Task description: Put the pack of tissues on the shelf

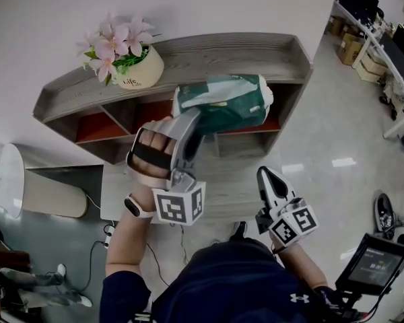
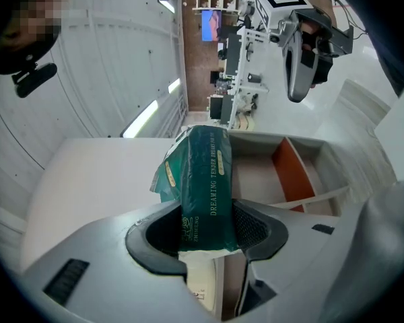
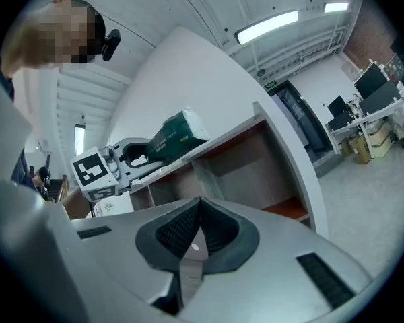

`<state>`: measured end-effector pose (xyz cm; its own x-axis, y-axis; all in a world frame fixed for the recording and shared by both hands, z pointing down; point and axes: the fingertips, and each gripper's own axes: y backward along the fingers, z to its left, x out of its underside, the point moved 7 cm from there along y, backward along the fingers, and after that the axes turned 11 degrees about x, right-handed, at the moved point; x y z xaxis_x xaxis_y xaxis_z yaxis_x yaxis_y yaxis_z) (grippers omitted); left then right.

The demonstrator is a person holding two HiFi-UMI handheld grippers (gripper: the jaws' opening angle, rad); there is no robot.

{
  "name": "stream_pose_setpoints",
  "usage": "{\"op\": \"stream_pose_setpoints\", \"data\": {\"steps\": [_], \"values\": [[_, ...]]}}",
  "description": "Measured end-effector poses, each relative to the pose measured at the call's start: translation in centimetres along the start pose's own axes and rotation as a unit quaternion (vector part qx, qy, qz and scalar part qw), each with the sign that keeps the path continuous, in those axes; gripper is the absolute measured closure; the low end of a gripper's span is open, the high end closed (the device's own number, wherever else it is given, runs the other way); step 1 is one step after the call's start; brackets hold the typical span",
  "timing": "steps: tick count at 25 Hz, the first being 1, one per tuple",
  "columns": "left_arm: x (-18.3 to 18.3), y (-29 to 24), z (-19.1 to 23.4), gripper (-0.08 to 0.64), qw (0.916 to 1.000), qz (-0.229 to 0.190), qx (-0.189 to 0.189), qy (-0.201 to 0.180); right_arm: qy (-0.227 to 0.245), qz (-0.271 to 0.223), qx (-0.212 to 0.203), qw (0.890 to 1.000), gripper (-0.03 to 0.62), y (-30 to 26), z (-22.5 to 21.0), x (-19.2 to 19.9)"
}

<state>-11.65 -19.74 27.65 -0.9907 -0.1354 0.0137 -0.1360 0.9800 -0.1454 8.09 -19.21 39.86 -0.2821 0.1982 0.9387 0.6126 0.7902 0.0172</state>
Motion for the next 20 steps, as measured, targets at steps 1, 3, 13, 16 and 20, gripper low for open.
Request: {"op": "stream_pose_setpoints", "data": {"steps": [1, 3, 13, 16, 20], "values": [[0.1, -0.2, 0.2, 0.351, 1.0, 0.001, -0.001, 0.0, 0.0, 0.002, -0.001, 1.0, 0.583, -0.3, -0.1, 0.0], [0.4, -0.8, 0.7, 0.351, 1.0, 0.002, -0.004, -0.002, -0.001, 0.005, -0.003, 1.0, 0.583, -0.9, -0.3, -0.2], [1.9, -3.7, 2.5, 0.351, 0.9998, 0.006, -0.014, -0.014, 0.0, 0.005, -0.004, 1.0, 0.583, -3.1, -1.2, -0.7], [2.1, -4.6, 2.9, 0.351, 0.9998, 0.008, -0.012, -0.014, 0.0, 0.005, -0.003, 1.0, 0.583, -3.4, -1.6, -0.8], [2.4, -5.7, 3.2, 0.351, 0.9999, 0.009, -0.001, -0.012, -0.004, 0.01, -0.005, 1.0, 0.583, -3.7, -1.7, -0.6]]}}
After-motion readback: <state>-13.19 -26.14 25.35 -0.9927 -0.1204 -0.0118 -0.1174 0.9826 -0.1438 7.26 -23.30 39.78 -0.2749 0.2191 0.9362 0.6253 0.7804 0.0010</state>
